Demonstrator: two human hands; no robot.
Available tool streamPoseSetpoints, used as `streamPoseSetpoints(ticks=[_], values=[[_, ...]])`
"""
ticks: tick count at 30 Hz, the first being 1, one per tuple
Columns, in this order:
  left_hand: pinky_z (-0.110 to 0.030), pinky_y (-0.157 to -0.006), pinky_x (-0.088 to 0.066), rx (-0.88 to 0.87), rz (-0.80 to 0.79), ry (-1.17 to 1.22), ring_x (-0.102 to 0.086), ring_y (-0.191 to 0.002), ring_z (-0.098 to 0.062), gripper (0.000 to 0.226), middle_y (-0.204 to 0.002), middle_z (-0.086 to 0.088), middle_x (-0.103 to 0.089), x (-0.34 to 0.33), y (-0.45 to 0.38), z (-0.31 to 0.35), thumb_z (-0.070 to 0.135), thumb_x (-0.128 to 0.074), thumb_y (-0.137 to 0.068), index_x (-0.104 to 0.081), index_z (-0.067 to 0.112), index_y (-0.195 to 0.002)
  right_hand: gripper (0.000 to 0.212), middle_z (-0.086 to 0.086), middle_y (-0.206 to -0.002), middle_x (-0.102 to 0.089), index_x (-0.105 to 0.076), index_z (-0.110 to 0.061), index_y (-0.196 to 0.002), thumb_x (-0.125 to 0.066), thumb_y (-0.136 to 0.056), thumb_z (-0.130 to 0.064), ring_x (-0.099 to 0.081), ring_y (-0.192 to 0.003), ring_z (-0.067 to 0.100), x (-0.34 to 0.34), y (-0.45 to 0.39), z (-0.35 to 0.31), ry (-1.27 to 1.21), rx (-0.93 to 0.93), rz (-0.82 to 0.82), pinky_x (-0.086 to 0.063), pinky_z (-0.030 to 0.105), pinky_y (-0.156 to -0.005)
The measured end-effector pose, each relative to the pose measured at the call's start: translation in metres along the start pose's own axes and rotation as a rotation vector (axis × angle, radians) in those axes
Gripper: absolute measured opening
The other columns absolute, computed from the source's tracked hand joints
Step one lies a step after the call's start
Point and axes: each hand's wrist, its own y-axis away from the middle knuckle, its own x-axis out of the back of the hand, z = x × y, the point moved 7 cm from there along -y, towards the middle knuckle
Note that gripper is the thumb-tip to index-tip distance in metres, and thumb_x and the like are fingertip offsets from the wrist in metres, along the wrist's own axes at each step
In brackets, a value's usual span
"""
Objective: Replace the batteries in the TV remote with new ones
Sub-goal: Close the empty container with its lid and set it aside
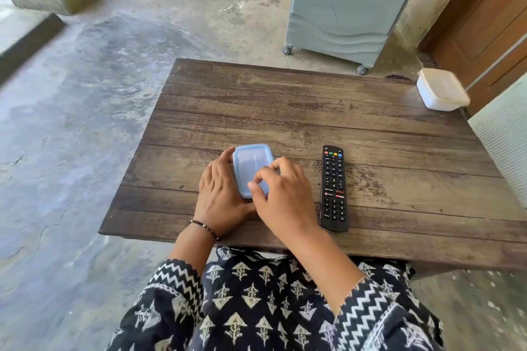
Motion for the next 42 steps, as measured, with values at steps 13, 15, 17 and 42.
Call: streamPoseSetpoints(ticks=[13,15,17,42], values=[[-0.021,-0.082,-0.037,-0.032,0.029,0.084,-0.055,-0.093,-0.016,0.056,-0.124,-0.007,-0.05,0.019,0.007,0.011,0.032,-0.048,-0.093,-0.033,0.014,-0.143,0.055,0.01,-0.134,-0.052,-0.044,-0.01,-0.136,-0.062,-0.085,-0.019,-0.049,-0.119,0.024,-0.004,-0.014,0.021,-0.215,-0.172,-0.239,-0.037,0.032,-0.101],[-0.02,-0.076,-0.036,-0.025,0.055,0.046,-0.051,-0.079,-0.012,0.053,-0.111,-0.007,-0.053,0.019,0.006,0.012,0.023,-0.052,-0.092,-0.036,0.012,-0.142,0.055,0.01,-0.135,-0.053,-0.043,-0.008,-0.136,-0.062,-0.086,-0.019,-0.05,-0.121,0.024,-0.003,-0.015,0.02,-0.194,-0.149,-0.246,-0.036,0.031,-0.103],[-0.023,-0.075,-0.038,0.0,0.059,0.03,-0.05,-0.074,-0.015,0.053,-0.103,-0.007,-0.053,0.017,0.006,0.011,0.022,-0.052,-0.092,-0.036,0.013,-0.141,0.054,0.01,-0.136,-0.052,-0.042,-0.006,-0.136,-0.061,-0.087,-0.018,-0.048,-0.124,0.025,-0.003,-0.017,0.02,-0.17,-0.128,-0.263,-0.036,0.031,-0.103],[-0.056,-0.084,-0.053,0.475,0.121,0.776,-0.062,-0.091,-0.027,0.031,-0.09,-0.01,-0.063,0.021,0.03,0.007,0.042,-0.054,-0.084,-0.062,0.012,-0.09,0.036,0.008,-0.12,-0.06,-0.045,-0.017,-0.128,-0.049,-0.092,-0.016,-0.064,-0.092,0.023,0.012,0.023,0.025,-0.488,-0.216,-0.16,-0.055,0.038,-0.079]])
